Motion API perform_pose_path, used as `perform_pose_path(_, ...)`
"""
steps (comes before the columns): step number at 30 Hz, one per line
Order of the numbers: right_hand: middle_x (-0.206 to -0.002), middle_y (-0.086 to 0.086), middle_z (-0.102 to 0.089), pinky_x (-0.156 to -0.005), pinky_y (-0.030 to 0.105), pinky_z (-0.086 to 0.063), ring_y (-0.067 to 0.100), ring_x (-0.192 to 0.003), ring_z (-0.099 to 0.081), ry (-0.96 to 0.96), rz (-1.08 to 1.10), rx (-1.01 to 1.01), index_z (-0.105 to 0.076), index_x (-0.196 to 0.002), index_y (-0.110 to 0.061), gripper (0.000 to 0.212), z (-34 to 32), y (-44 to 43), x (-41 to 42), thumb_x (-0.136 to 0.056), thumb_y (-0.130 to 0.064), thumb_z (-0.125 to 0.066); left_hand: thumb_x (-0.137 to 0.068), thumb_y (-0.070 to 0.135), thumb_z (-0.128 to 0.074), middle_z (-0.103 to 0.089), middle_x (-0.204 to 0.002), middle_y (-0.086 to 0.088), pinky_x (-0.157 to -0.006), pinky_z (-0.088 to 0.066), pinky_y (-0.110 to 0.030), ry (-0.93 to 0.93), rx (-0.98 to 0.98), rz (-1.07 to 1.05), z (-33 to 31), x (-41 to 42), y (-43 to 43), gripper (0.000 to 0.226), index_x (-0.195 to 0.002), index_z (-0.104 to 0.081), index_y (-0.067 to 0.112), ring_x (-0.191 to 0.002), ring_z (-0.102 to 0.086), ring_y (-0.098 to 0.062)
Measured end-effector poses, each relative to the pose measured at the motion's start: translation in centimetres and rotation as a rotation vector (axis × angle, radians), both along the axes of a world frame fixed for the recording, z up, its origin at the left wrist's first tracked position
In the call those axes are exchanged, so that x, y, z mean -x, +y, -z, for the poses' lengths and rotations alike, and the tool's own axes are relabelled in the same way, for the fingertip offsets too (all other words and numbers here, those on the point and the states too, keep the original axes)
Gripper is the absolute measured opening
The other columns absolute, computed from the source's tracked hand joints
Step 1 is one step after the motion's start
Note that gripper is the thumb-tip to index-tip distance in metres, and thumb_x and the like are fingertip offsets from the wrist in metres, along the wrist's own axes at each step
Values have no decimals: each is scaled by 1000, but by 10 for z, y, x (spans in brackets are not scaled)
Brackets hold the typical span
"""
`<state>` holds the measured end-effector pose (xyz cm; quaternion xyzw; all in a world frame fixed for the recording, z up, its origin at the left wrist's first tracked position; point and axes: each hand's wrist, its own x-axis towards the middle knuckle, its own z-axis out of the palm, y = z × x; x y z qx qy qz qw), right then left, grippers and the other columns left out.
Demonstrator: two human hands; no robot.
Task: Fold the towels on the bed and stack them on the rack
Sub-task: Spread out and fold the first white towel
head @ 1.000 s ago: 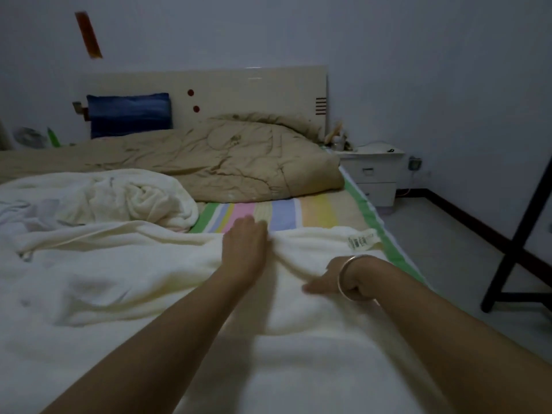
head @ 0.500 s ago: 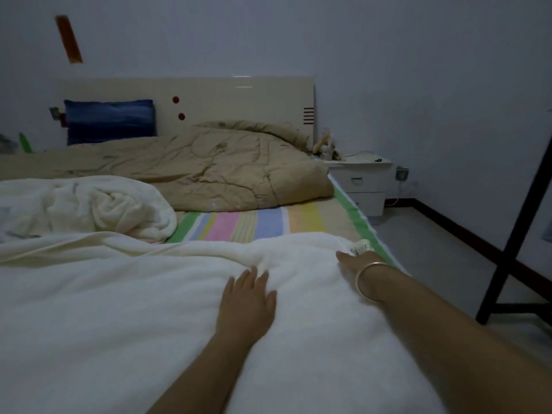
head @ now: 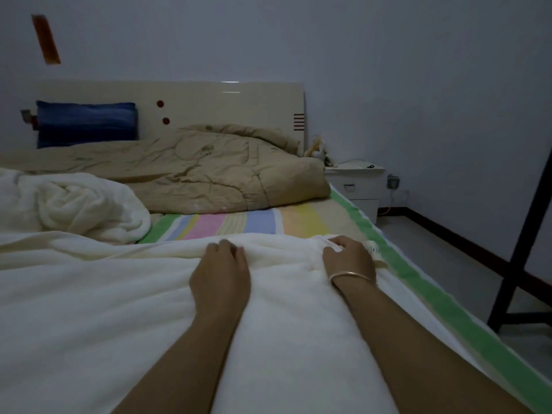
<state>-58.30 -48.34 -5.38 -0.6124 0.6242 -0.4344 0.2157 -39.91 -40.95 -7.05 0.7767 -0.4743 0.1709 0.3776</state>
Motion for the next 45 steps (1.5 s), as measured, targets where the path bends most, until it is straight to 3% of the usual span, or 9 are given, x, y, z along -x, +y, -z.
perform_pose_path(4,-112,17,-62,-81,33,-44,35,-106,-55,73,159,30,-67,-98,-12,22,-1,1,6,-88,-20,-49,-81,34,-60,-46,-142,-16,-112,-23,-50,-187,-36,31,10,-18,-24,60,-134,-50,8,-136,-35,-34)
perform_pose_path(7,-120,14,-61,-87,32,-44,33,-113,-54,58,204,0,-65,-110,-14,25,-1,0,9,-91,-14,-49,-75,55,-39,-51,-141,-9,-117,3,-53,-165,-260,39,10,-27,-25,75,-137,-49,15,-142,-30,-26)
perform_pose_path(13,-119,18,-62,-87,38,-44,38,-107,-57,-117,350,19,-65,-106,-12,26,-6,-13,33,-90,-11,-45,-75,80,-41,-67,-104,4,-113,-20,-45,-187,-388,153,-27,-43,-11,60,-102,-60,31,-109,-58,-19)
perform_pose_path(17,-118,19,-60,-80,36,-38,38,-103,-56,79,297,19,-64,-108,-11,34,-14,-13,33,-94,-24,-36,-79,56,-67,-65,-101,8,-79,-46,-30,53,-342,396,-36,-59,-4,35,-102,-57,31,-99,-61,-18)
perform_pose_path(21,-114,15,-63,-74,32,-36,34,-103,-57,277,216,138,-65,-105,-15,33,-17,-9,26,-91,-40,-49,-84,37,-68,-63,-87,8,-75,-45,-30,171,-135,357,-37,-66,-11,11,-83,-58,31,-91,-61,-18)
perform_pose_path(25,-115,16,-60,-86,38,-39,34,-109,-49,509,244,261,-61,-107,-8,30,-10,-18,24,-94,-34,-52,-88,19,-59,-70,-83,-3,-69,-41,-33,-177,96,47,-23,-69,-14,12,-90,-69,25,-82,-62,-29)
perform_pose_path(31,-124,23,-57,-89,38,-45,38,-111,-55,347,-17,-33,-54,-120,-2,47,-3,-37,28,-94,-41,-49,-94,28,-48,-67,-97,-9,-89,-40,-34,-270,-369,72,-5,-81,-31,20,-105,-58,16,-96,-61,-29)
perform_pose_path(39,-106,19,-65,-73,30,-38,31,-87,-53,260,-17,57,-66,-94,-7,34,-12,-35,30,-86,-38,-53,-87,32,-57,-64,-97,0,-95,-32,-35,-319,-552,180,-25,-84,-24,9,-93,-55,25,-101,-57,-23)
perform_pose_path(45,-112,10,-61,-94,39,-31,31,-112,-41,790,243,349,-70,-105,-16,31,-20,-32,24,-86,-35,-53,-74,17,-67,-66,-73,-6,-82,-33,-39,-496,-114,52,-23,-70,-14,7,-78,-72,14,-90,-53,-29)
